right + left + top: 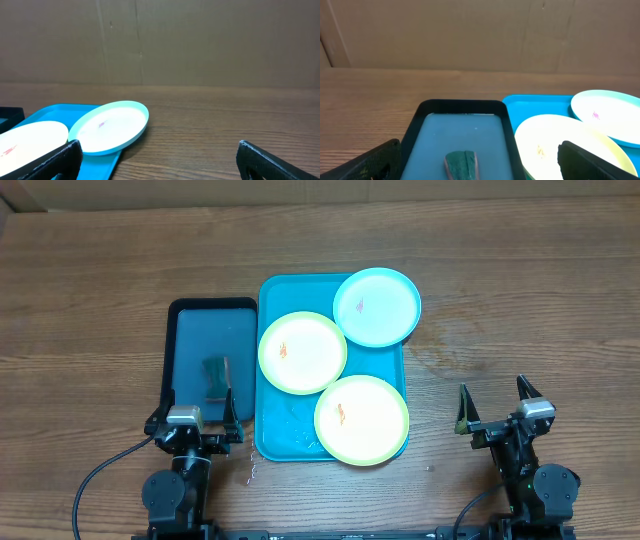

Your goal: Clean dirty plates on tray and stack at the side

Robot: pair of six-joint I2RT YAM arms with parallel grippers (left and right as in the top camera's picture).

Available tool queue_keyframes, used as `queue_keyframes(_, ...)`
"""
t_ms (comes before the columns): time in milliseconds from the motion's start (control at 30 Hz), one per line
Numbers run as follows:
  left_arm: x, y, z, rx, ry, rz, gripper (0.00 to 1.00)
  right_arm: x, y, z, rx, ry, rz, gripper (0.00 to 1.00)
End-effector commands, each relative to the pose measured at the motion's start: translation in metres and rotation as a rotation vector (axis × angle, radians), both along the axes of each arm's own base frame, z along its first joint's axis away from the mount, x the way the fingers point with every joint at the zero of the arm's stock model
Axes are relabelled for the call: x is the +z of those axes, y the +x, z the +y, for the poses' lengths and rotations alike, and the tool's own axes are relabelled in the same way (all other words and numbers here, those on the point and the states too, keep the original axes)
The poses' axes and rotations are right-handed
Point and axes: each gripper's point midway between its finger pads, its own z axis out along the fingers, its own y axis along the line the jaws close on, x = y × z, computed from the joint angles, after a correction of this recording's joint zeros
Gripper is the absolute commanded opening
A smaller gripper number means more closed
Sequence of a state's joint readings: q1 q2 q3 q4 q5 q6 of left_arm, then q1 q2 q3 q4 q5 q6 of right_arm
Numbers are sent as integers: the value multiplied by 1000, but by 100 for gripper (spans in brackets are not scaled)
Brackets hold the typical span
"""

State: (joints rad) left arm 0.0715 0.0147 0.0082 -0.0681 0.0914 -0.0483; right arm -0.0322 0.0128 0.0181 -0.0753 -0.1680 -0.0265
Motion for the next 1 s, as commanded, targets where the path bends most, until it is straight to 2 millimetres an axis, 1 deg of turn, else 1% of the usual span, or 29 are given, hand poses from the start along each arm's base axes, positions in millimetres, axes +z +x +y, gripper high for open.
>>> queue_keyframes(0, -1, 0, 1, 6, 20, -2, 100, -1, 0, -1, -5, -1, -6, 100)
queue_keyframes(967, -3, 0, 1, 6, 20, 8, 100, -1, 0, -1, -5, -1, -6, 100)
